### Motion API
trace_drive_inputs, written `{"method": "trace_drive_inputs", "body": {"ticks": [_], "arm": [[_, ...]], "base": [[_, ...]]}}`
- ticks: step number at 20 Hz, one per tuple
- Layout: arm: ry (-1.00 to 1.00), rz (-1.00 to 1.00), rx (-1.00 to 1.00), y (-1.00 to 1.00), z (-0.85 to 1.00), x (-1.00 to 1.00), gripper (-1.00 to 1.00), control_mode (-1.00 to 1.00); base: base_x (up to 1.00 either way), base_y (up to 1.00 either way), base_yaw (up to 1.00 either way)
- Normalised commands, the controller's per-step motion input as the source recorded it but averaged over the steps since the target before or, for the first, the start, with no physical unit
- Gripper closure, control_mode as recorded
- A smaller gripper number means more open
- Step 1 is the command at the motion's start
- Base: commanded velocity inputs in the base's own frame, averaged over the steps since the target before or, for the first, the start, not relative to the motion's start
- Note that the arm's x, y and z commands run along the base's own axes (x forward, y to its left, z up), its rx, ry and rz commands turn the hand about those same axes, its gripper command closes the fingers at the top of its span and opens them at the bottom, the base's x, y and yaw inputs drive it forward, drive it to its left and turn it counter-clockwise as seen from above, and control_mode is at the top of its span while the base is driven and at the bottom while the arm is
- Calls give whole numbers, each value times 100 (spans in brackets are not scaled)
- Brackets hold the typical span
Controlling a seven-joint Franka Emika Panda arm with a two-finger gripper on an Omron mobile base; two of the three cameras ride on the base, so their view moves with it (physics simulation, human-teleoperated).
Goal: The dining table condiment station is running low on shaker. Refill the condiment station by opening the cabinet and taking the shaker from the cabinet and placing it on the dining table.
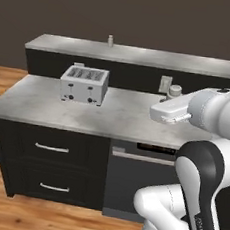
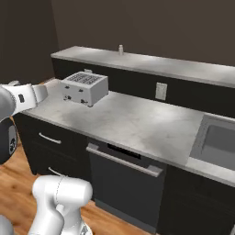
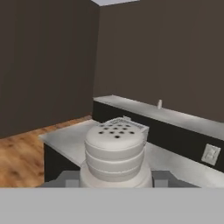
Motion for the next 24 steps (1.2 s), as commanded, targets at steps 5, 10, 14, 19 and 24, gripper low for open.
{"method": "trace_drive_inputs", "body": {"ticks": [5, 10, 14, 19, 24], "arm": [[0, 0, 0, 0, 0, 0, 100, 100], [0, 0, 0, 0, 0, 0, 100, 100], [0, 0, 0, 0, 0, 0, 100, 100], [0, 0, 0, 0, 0, 0, 100, 100], [0, 0, 0, 0, 0, 0, 100, 100]], "base": [[15, 100, 0], [34, 100, 0], [55, 100, -1], [61, 100, -2], [73, 100, -4]]}}
